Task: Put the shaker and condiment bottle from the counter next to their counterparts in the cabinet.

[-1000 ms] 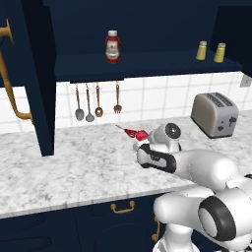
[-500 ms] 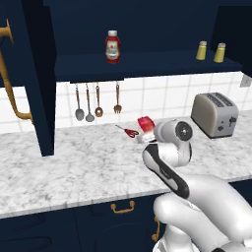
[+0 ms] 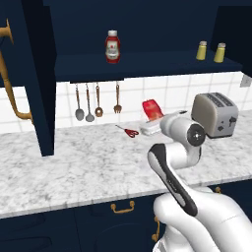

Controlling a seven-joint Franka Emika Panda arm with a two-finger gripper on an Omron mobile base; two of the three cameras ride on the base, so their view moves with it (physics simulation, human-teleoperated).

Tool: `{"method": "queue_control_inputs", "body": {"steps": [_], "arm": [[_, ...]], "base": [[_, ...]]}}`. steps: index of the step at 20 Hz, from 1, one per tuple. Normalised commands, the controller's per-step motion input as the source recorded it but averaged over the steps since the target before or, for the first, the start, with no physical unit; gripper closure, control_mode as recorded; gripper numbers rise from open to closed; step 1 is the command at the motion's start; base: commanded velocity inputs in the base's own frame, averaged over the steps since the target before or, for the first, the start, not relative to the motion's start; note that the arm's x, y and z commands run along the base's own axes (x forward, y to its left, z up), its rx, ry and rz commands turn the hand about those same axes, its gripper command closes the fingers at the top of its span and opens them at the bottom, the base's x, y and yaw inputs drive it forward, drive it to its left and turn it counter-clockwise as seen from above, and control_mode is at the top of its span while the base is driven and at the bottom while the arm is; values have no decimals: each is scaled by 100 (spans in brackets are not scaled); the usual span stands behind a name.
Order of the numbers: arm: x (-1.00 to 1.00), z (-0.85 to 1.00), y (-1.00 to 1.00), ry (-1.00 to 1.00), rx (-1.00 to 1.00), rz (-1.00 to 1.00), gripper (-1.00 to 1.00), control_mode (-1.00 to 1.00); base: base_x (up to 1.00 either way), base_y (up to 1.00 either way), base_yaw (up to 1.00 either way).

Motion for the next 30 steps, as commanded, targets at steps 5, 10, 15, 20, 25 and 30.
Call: {"method": "queue_control_inputs", "body": {"steps": [5,10,15,20,25,30], "arm": [[-18,88,0,-18,1,0,100,-100],[-1,82,0,-12,4,0,100,-100],[0,77,0,-12,5,3,100,-100],[0,59,-4,-17,9,14,100,-100],[0,34,-13,-20,21,22,100,-100],[12,6,-11,-21,32,29,100,-100]], "base": [[0,0,0],[0,0,0],[0,0,0],[0,0,0],[0,0,0],[0,0,0]]}}
